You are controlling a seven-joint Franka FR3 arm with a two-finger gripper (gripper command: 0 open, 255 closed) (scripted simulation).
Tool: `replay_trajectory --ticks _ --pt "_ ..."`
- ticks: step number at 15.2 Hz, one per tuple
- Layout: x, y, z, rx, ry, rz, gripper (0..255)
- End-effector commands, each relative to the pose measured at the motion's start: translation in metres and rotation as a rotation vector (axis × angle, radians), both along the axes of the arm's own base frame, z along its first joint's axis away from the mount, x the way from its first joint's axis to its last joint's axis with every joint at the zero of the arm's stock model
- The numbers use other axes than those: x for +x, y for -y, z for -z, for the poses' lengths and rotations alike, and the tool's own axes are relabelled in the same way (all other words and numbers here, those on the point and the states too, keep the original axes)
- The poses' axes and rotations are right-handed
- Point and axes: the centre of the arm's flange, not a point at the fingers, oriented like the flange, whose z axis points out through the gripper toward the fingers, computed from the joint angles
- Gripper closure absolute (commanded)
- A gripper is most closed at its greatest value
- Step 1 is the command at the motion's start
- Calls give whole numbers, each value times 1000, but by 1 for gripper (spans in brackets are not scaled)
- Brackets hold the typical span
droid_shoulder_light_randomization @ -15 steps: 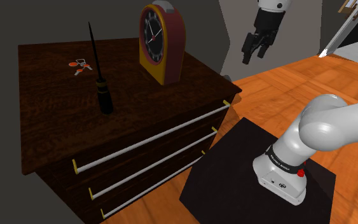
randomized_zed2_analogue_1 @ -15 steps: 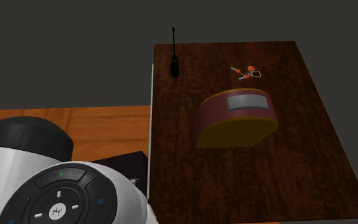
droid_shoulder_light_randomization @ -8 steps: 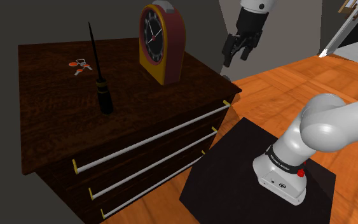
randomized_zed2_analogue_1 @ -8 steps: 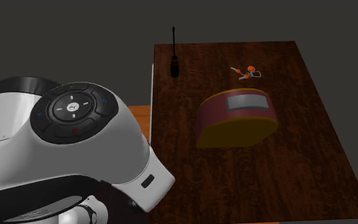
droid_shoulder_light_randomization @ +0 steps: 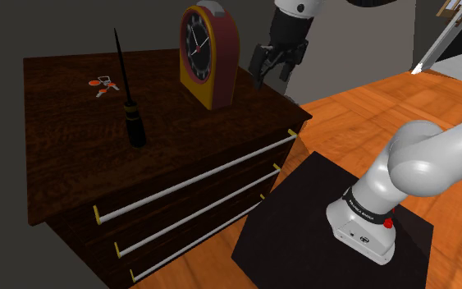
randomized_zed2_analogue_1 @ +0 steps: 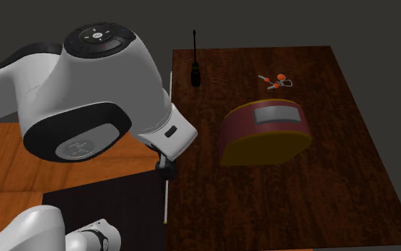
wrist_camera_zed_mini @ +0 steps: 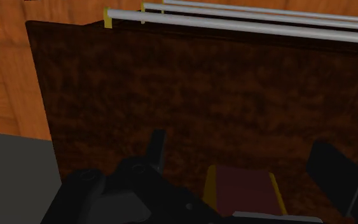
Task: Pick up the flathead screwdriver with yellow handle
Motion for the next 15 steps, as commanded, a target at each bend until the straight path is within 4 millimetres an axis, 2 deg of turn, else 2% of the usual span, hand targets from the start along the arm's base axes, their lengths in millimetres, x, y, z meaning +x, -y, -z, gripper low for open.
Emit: replay_trajectory --ticks 1,15 --pt "4 -23 1 2 22 0 0" --pt "42 -195 -1 9 175 -11 0"
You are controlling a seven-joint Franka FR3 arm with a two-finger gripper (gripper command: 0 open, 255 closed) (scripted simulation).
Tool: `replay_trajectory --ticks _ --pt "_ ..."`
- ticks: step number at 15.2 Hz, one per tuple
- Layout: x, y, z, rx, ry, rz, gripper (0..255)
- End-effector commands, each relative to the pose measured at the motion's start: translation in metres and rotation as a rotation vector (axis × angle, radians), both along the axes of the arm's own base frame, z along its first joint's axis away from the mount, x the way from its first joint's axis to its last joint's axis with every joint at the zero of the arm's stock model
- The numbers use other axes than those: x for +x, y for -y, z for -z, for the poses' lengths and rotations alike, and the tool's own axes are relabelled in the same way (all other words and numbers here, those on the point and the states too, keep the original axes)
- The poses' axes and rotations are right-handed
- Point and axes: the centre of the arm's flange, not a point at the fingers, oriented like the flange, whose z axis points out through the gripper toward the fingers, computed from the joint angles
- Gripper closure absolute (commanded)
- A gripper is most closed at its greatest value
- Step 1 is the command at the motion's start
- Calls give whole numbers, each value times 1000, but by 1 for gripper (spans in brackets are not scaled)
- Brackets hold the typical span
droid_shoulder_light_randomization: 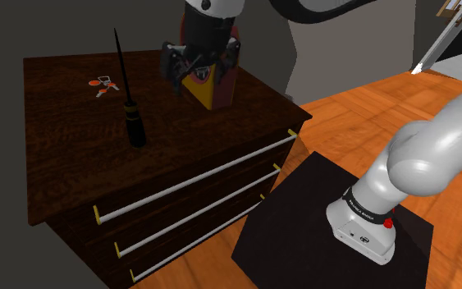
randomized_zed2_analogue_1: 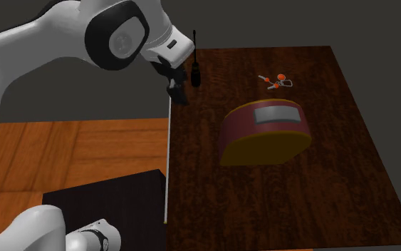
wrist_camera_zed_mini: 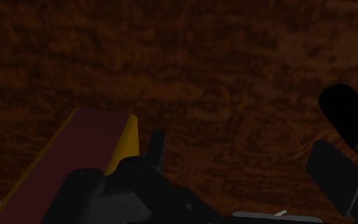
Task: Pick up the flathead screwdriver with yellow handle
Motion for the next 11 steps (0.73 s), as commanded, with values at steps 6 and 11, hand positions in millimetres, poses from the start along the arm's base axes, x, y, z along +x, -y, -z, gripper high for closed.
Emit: replay_trajectory --ticks 6,11 --pt "20 -88 -2 6 78 -4 0" --pt "27 -122 6 7 107 -6 0"
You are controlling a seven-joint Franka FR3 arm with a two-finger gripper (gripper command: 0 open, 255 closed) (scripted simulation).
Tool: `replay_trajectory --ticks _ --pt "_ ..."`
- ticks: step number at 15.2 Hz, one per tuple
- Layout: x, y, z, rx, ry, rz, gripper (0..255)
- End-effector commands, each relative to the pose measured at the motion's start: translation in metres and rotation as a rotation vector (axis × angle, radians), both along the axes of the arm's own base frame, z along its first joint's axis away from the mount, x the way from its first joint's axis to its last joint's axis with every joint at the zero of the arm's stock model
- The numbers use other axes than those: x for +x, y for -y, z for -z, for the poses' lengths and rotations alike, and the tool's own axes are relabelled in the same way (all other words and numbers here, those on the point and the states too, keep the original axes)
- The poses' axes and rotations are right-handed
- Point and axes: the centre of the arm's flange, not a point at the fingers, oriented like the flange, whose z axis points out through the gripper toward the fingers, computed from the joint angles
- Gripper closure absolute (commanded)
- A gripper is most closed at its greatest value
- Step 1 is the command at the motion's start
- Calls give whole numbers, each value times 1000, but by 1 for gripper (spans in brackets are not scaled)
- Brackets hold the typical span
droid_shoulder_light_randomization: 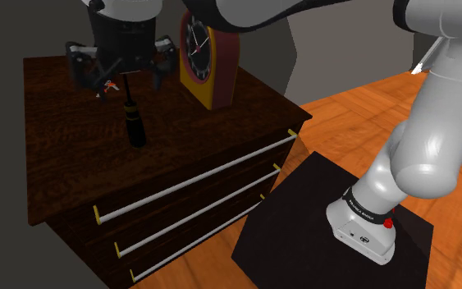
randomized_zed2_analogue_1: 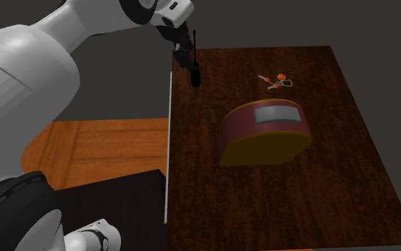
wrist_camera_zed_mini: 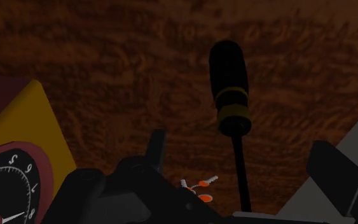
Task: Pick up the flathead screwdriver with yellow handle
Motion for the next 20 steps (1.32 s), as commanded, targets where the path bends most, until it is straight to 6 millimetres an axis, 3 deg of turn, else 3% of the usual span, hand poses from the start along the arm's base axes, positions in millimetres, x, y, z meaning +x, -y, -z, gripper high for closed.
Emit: replay_trajectory --ticks 1,7,8,17,20 --pt "1 -4 9 0 4 1 0" --pt "1 -4 33 0 3 1 0" --pt "1 -3 33 0 3 1 255" --pt "1 -4 33 0 4 1 255" --pt "1 -4 17 0 4 1 255"
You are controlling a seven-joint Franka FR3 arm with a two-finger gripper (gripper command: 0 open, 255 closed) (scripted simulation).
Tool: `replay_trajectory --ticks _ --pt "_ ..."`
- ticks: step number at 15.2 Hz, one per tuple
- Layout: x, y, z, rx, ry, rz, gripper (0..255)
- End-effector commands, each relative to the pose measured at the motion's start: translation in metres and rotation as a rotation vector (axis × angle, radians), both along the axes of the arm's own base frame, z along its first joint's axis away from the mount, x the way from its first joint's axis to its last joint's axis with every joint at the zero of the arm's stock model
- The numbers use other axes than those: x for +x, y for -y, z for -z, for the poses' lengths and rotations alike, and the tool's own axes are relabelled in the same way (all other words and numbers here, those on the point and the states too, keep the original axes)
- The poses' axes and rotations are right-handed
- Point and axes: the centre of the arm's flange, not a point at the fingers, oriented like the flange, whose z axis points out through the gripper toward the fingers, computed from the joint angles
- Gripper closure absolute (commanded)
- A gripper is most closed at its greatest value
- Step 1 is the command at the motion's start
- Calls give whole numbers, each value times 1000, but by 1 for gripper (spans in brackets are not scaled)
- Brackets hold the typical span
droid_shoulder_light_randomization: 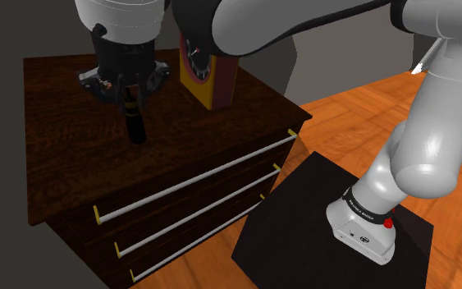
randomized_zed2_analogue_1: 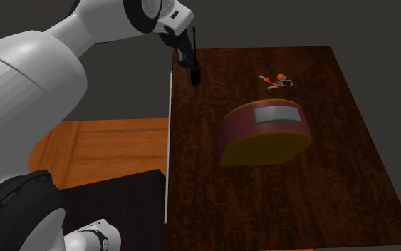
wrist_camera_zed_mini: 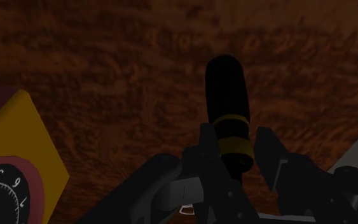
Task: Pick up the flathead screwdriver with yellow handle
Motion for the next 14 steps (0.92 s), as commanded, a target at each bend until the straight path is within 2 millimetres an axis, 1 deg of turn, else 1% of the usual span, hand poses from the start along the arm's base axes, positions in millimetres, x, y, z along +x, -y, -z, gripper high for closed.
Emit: replay_trajectory --ticks 1,12,14 --pt "0 0 -11 0 0 0 255" --pt "0 0 -69 0 0 0 255" --pt "0 0 -70 0 0 0 255"
